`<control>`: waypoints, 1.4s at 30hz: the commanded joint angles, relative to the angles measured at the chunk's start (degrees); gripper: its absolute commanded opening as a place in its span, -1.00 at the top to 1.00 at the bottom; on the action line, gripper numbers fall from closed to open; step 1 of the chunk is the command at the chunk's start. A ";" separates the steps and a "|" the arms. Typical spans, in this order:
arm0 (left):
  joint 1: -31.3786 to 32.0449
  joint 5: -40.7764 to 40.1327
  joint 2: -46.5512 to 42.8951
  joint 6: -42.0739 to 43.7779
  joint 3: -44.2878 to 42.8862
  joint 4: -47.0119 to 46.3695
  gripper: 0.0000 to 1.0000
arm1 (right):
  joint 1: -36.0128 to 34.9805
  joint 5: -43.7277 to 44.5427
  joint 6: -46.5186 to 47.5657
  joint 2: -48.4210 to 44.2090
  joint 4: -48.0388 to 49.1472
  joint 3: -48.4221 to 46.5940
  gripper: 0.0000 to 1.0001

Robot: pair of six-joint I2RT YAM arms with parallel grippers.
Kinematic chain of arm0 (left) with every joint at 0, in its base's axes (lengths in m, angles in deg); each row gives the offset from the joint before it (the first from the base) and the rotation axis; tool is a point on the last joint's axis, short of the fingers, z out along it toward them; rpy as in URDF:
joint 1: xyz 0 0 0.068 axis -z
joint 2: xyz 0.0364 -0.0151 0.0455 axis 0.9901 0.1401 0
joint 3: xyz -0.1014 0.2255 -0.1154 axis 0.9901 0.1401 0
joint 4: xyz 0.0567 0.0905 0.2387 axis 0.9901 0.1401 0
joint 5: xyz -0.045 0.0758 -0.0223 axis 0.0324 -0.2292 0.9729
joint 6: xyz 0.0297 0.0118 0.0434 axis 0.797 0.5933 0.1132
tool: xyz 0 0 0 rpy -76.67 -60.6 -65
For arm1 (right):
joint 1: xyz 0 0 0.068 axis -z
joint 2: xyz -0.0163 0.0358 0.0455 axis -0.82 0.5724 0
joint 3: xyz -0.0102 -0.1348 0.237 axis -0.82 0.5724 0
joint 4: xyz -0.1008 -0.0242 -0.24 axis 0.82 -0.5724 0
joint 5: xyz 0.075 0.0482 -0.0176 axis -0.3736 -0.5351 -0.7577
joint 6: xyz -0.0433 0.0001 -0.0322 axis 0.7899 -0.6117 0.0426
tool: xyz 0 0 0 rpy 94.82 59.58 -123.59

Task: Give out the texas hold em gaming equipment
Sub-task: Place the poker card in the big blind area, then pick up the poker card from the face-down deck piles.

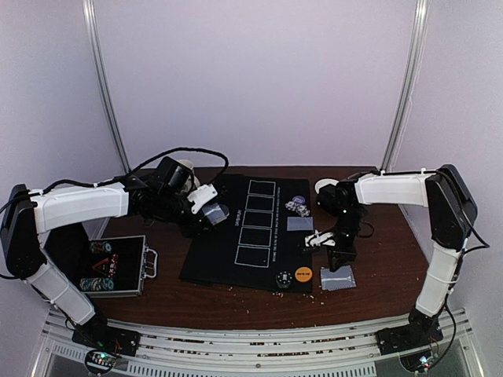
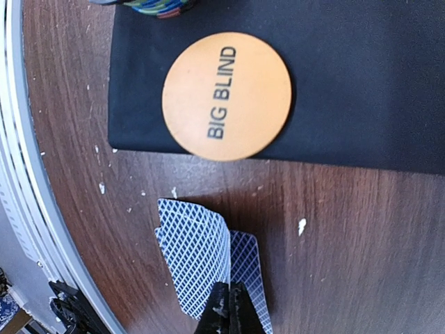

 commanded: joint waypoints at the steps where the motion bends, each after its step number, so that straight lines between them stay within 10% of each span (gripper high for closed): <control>1: -0.13 -0.28 0.34 0.64 0.09 -1.24 0.08 | -0.05 -0.61 0.13 0.93 0.49 0.36 1.00; 16: -0.23 -0.18 0.01 0.71 0.17 -1.22 0.08 | -0.32 8.92 -5.10 -8.46 10.24 -0.90 -0.23; 20: -0.15 -0.24 -0.09 0.73 0.10 -1.21 0.08 | -0.33 18.26 -13.80 -19.11 29.71 2.54 -0.96; 27: -0.15 0.08 -0.75 1.02 0.18 -1.28 0.07 | -0.31 25.41 -44.18 -30.27 56.71 3.24 -1.00; 35: -0.08 2.66 -1.62 1.35 0.38 -1.85 0.07 | -0.31 -8.21 -73.96 -22.88 72.25 4.51 -1.00; 42: -0.14 2.87 -1.86 1.35 0.27 -1.79 0.07 | -7.20 -12.04 -75.37 -8.06 69.59 -2.51 -1.00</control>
